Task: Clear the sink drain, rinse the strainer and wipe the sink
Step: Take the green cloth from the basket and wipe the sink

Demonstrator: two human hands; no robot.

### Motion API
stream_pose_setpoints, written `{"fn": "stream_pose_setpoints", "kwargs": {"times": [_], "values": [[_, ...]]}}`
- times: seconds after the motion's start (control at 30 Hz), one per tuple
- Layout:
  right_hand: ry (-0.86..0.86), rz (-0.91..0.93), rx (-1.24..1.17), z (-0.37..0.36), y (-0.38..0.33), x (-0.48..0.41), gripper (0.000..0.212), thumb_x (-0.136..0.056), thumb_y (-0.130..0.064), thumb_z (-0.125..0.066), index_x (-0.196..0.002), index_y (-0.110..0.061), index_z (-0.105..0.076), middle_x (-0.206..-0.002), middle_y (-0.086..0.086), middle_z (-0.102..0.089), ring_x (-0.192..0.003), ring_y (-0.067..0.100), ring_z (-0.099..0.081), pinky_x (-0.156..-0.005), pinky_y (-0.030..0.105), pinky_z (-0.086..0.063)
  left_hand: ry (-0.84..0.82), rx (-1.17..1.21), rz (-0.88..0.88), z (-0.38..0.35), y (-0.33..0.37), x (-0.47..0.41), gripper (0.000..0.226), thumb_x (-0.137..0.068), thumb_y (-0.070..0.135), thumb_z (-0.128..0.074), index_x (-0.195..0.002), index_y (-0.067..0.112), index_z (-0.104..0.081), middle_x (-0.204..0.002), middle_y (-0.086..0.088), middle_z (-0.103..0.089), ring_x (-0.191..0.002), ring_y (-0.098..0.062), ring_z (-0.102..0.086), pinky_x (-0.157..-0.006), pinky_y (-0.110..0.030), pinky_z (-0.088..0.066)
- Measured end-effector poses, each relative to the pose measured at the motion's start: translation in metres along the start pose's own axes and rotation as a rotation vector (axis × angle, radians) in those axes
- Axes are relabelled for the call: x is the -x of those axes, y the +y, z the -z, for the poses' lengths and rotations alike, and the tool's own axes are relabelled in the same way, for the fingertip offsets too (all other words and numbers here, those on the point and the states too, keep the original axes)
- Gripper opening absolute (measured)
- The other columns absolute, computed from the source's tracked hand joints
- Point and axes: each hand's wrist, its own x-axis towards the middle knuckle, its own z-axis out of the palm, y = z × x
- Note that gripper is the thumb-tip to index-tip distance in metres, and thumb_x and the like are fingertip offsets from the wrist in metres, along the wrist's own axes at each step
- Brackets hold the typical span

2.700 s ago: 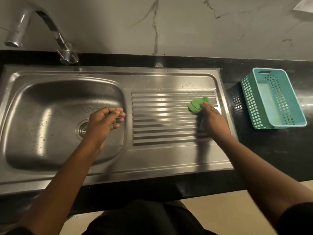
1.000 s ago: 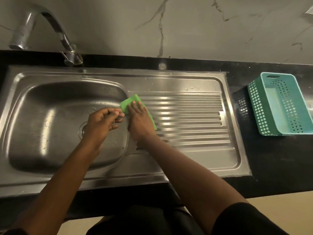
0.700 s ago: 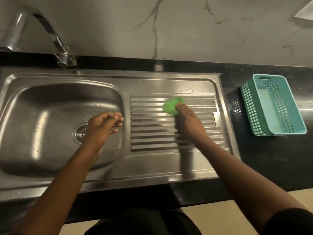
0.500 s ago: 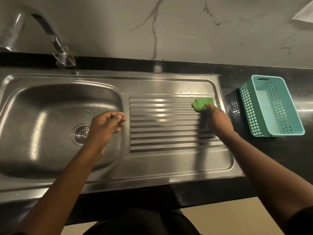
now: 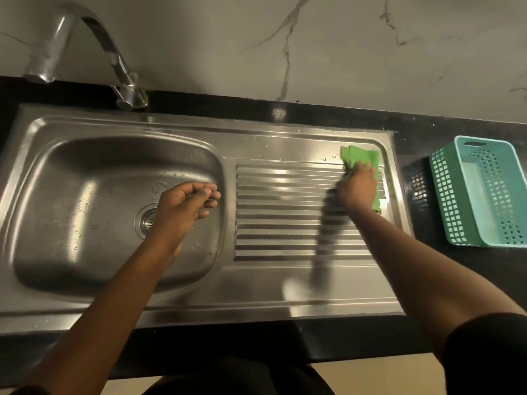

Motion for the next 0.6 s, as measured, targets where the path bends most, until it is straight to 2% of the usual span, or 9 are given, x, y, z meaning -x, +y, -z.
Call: {"fn": "stream_pose_setpoints", "kwargs": {"times": [0.07,0.2,0.27,0.37,0.47,0.53,0.6], "values": [[-0.014,0.045,0.063,-0.013,-0.025,0.013,0.048,-0.102,-0.01,-0.04,-0.149,0.002,-0.042,-0.162,0.026,-0.036,-0.152,0.042,-0.03,-0.126,0.052,-0.026,0.004,0.004,0.001,0.003,-0.001,-0.001,0.019,-0.106,0.018,-0.061,-0.115,0.013,-0.077,-0.107,-0.003,-0.083,-0.11,-0.028,-0.076,-0.101,-0.047,-0.058],[-0.092,0.264,0.049,-0.035,-0.093,0.058,0.051,-0.1,-0.009,-0.039,-0.15,-0.003,-0.041,-0.16,0.02,-0.039,-0.152,0.034,-0.032,-0.127,0.044,-0.023,0.014,0.018,0.018,0.01,-0.004,0.0,0.022,-0.106,0.015,-0.06,-0.119,0.008,-0.075,-0.11,-0.008,-0.081,-0.113,-0.033,-0.074,-0.1,-0.045,-0.058],[-0.155,0.394,0.003,-0.048,-0.133,0.09,0.054,-0.098,-0.009,-0.042,-0.152,-0.005,-0.04,-0.163,0.019,-0.035,-0.154,0.034,-0.029,-0.127,0.046,-0.023,0.02,0.021,0.025,0.013,-0.005,0.002,0.022,-0.106,0.015,-0.06,-0.12,0.007,-0.075,-0.112,-0.009,-0.081,-0.114,-0.033,-0.074,-0.099,-0.043,-0.058],[-0.222,0.504,-0.029,-0.062,-0.175,0.121,0.062,-0.097,-0.008,-0.042,-0.158,-0.004,-0.033,-0.169,0.02,-0.025,-0.159,0.036,-0.016,-0.13,0.051,-0.014,0.048,0.005,0.02,0.019,-0.007,0.005,0.021,-0.106,0.016,-0.06,-0.118,0.01,-0.076,-0.109,-0.005,-0.082,-0.112,-0.028,-0.075,-0.093,-0.037,-0.059],[-0.279,0.627,0.002,-0.061,-0.167,0.115,0.069,-0.097,-0.007,-0.045,-0.163,-0.009,-0.026,-0.173,0.015,-0.019,-0.161,0.034,-0.012,-0.132,0.048,-0.01,0.054,-0.005,0.017,0.022,-0.01,0.004,0.02,-0.105,0.017,-0.061,-0.115,0.011,-0.077,-0.107,-0.005,-0.082,-0.111,-0.029,-0.075,-0.088,-0.032,-0.059],[-0.301,0.796,0.066,-0.053,-0.146,0.097,0.068,-0.1,-0.012,-0.046,-0.165,-0.015,-0.026,-0.173,0.007,-0.022,-0.161,0.028,-0.016,-0.13,0.042,-0.012,0.044,-0.007,0.027,0.018,-0.012,0.004,0.019,-0.105,0.016,-0.061,-0.114,0.011,-0.077,-0.108,-0.006,-0.081,-0.113,-0.033,-0.074,-0.089,-0.034,-0.058],[-0.314,0.84,0.089,-0.04,-0.118,0.077,0.065,-0.102,-0.014,-0.045,-0.164,-0.021,-0.028,-0.172,0.001,-0.026,-0.16,0.022,-0.021,-0.128,0.038,-0.019,0.031,-0.008,0.039,0.014,-0.013,0.004,0.018,-0.105,0.015,-0.061,-0.113,0.011,-0.077,-0.108,-0.007,-0.081,-0.115,-0.035,-0.074,-0.092,-0.037,-0.057]]}}
